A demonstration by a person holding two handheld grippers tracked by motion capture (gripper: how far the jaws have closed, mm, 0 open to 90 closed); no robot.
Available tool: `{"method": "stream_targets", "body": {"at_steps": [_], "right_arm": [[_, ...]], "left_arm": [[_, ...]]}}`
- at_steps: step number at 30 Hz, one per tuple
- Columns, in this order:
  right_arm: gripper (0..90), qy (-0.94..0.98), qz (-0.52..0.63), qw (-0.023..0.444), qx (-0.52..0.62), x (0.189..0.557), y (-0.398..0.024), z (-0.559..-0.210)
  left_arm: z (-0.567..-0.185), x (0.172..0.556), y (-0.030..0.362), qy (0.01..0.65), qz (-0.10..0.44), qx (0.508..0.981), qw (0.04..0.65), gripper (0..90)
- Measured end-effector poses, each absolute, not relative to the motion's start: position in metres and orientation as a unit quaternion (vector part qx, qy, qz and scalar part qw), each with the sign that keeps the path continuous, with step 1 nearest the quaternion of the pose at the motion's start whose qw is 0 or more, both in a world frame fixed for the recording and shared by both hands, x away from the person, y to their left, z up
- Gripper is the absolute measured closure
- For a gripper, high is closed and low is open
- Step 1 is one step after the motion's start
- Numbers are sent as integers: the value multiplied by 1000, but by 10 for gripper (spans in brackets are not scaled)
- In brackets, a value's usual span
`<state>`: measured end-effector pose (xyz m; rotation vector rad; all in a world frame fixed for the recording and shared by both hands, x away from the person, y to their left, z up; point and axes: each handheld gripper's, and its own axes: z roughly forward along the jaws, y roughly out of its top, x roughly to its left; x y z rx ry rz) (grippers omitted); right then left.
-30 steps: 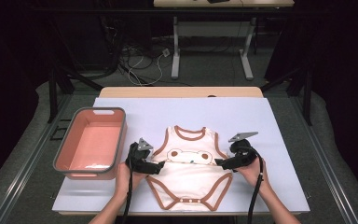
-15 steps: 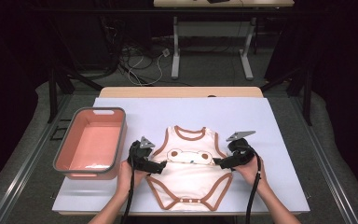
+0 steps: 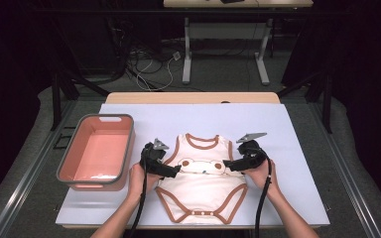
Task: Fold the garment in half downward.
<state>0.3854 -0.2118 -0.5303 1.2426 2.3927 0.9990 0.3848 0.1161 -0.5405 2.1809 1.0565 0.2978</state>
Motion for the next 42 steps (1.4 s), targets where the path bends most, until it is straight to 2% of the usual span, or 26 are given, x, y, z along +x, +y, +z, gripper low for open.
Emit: {"method": "stream_targets", "body": {"at_steps": [5, 10, 12, 18, 19, 34, 42], "right_arm": [[274, 818, 347, 138, 437, 393, -210, -530], [418, 813, 342, 137, 450, 401, -210, -534], [464, 813, 340, 138, 453, 404, -209, -535], [541, 807, 343, 144, 459, 408, -209, -539], [554, 806, 343, 143, 460, 406, -209, -540], [599, 794, 341, 151, 481, 423, -211, -546], [601, 797, 331, 148, 483, 423, -207, -553]], "left_arm": [[-540, 398, 116, 418, 109, 833, 346, 149], [-542, 408, 115, 423, 100, 835, 337, 197], [-542, 412, 114, 428, 101, 834, 333, 245], [-547, 421, 109, 436, 103, 832, 327, 311], [-547, 422, 108, 439, 106, 830, 327, 348], [-549, 433, 98, 438, 115, 834, 315, 499], [-553, 435, 93, 438, 129, 833, 314, 505]]}}
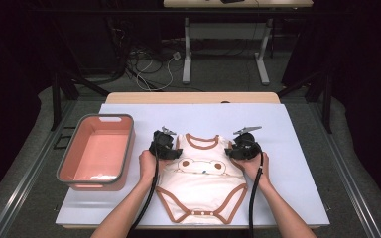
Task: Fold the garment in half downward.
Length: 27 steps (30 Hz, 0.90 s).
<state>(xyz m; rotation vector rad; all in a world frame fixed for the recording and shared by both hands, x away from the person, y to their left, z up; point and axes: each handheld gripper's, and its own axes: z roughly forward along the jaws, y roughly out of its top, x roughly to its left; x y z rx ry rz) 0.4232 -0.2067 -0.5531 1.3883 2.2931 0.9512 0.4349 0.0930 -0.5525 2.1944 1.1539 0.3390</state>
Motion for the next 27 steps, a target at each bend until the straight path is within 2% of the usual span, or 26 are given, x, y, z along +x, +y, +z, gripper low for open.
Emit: {"method": "stream_targets", "body": {"at_steps": [3, 6, 9, 14, 17, 20, 27], "right_arm": [[669, 800, 331, 149, 478, 423, -205, -553], [674, 799, 333, 151, 478, 422, -205, -554], [712, 796, 337, 149, 479, 422, -206, -555], [836, 798, 348, 135, 472, 421, -205, -556], [853, 800, 345, 132, 473, 420, -205, -556], [862, 795, 356, 131, 473, 420, -206, -557], [864, 794, 360, 139, 469, 417, -207, -552]], "left_arm": [[-554, 437, 90, 443, 145, 829, 309, 442], [-555, 438, 88, 443, 149, 827, 313, 457], [-554, 437, 85, 433, 145, 831, 317, 562], [-553, 436, 81, 428, 140, 836, 313, 715], [-552, 434, 77, 421, 141, 840, 311, 817], [-552, 434, 77, 420, 136, 841, 313, 850], [-549, 433, 82, 422, 136, 833, 332, 857]]}}
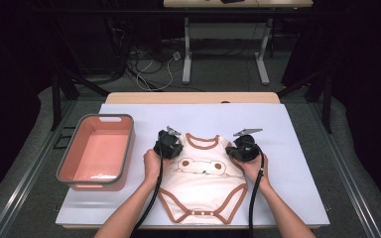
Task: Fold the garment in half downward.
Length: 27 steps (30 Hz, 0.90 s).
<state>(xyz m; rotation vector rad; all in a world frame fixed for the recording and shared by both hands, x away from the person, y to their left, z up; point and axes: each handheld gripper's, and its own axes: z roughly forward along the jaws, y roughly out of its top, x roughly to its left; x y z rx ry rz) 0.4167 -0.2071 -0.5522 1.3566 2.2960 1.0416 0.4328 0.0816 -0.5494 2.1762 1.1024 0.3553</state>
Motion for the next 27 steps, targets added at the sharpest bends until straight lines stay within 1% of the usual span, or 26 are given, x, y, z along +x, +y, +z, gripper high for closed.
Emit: {"method": "stream_targets", "body": {"at_steps": [11, 21, 27], "right_arm": [[864, 790, 386, 163, 448, 402, -214, -531], [864, 789, 400, 174, 433, 388, -216, -517], [864, 789, 405, 172, 429, 381, -216, -511]], "left_arm": [[-530, 418, 89, 405, 149, 829, 355, 858], [-519, 399, 95, 386, 159, 829, 372, 857], [-514, 388, 100, 379, 162, 827, 383, 856]]}}
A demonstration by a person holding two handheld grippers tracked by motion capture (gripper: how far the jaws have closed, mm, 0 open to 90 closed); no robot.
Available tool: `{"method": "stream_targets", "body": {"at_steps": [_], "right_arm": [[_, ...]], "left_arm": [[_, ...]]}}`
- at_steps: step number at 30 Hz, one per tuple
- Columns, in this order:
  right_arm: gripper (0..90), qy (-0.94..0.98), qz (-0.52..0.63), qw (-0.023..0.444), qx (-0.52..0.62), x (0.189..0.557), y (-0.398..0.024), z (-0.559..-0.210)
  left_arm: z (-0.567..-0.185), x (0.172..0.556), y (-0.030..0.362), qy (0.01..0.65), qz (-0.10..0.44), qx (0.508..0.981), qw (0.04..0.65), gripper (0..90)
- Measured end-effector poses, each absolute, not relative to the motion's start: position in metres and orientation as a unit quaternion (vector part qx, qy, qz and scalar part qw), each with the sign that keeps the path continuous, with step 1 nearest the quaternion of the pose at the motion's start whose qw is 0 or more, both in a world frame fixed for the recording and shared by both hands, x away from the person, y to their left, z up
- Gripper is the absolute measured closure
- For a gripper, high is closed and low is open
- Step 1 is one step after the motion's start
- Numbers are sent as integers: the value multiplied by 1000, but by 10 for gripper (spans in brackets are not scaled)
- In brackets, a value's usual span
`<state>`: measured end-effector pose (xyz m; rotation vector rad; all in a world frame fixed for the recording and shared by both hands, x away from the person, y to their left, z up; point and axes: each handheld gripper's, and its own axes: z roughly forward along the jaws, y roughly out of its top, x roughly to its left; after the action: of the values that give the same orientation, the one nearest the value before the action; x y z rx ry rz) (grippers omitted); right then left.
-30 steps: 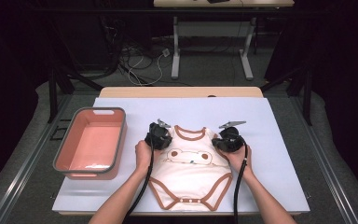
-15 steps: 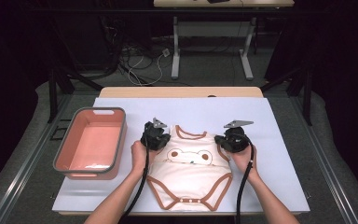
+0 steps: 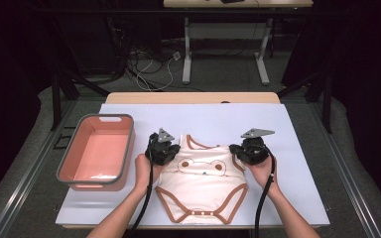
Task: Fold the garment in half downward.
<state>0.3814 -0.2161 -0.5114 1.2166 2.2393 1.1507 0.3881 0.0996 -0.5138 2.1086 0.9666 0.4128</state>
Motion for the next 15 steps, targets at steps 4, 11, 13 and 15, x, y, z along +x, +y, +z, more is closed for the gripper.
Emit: {"method": "stream_targets", "body": {"at_steps": [4, 11, 13, 15], "right_arm": [[864, 791, 409, 175, 419, 376, -215, -508], [864, 797, 411, 168, 409, 366, -212, -504], [865, 799, 411, 167, 406, 363, -212, -503], [864, 803, 410, 165, 400, 358, -211, -502]], "left_arm": [[-513, 382, 103, 377, 161, 826, 388, 855], [-512, 371, 109, 370, 159, 829, 388, 856], [-512, 366, 109, 366, 158, 832, 386, 855], [-513, 361, 111, 362, 156, 834, 386, 855]]}}
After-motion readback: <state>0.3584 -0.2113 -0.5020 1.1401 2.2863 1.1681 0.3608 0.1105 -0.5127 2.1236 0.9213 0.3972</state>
